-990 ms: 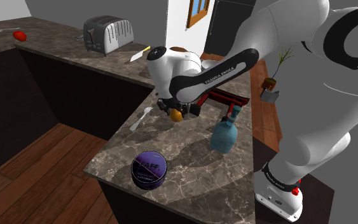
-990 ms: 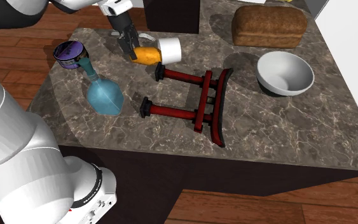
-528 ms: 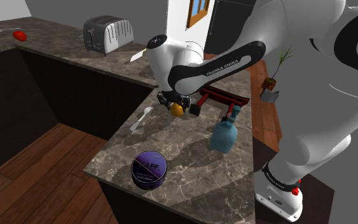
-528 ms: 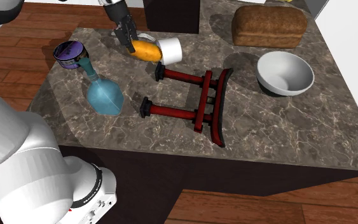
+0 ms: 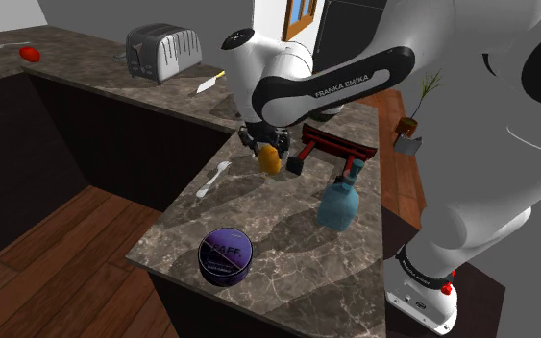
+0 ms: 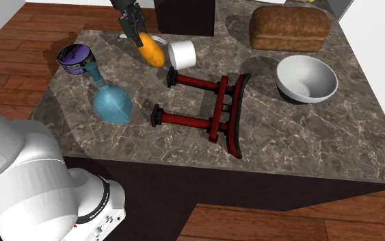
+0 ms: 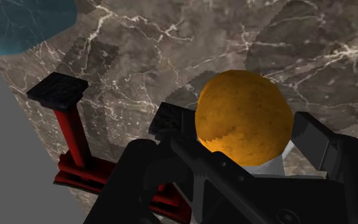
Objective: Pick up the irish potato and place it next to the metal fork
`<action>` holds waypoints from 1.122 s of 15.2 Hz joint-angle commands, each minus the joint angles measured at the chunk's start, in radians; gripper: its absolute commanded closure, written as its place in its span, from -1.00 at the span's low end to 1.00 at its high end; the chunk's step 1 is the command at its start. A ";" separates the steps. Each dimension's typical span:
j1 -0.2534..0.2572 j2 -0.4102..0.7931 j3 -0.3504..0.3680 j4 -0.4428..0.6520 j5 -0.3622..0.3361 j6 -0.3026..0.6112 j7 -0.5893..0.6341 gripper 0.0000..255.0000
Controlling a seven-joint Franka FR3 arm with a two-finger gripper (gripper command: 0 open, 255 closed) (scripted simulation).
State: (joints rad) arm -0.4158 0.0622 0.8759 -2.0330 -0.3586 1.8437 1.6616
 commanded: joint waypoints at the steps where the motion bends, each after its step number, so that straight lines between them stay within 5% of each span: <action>1: -0.002 -0.017 0.001 0.013 0.015 -0.021 -0.016 1.00; 10: -0.007 -0.065 -0.001 0.092 0.057 -0.118 -0.071 1.00; 17: 0.054 -0.044 0.061 0.093 0.069 -0.141 0.049 1.00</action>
State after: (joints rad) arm -0.3638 0.0224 0.9340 -1.9285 -0.2932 1.6948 1.7039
